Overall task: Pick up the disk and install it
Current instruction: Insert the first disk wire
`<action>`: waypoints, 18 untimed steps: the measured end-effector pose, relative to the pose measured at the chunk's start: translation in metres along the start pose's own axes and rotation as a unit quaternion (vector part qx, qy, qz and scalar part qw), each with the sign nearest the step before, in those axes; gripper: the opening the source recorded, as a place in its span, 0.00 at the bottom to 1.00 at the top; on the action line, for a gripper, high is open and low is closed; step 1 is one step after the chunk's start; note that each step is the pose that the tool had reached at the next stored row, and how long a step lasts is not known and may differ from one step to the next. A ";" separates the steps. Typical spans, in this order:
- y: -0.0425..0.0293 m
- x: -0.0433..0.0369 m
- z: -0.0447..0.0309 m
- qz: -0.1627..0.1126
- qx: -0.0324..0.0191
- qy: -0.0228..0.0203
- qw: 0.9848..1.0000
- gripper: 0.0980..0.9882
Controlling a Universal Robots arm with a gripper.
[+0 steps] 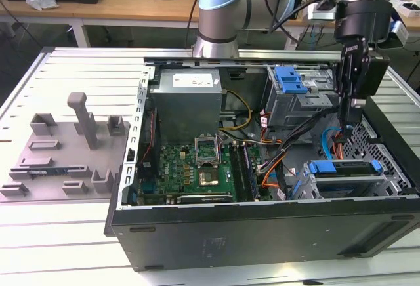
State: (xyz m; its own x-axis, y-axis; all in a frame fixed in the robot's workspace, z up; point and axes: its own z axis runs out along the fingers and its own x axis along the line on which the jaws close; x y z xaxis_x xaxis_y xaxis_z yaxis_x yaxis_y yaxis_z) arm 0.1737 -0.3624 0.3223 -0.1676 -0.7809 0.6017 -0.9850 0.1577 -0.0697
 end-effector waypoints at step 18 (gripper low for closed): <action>0.0019 -0.0115 -0.0003 -0.006 0.008 0.015 1.000 0.29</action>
State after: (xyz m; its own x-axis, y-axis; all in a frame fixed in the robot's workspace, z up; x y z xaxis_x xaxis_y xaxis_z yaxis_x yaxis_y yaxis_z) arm 0.1738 -0.3530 0.3154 -0.1552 -0.7645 0.6257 -0.9874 0.1394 -0.0745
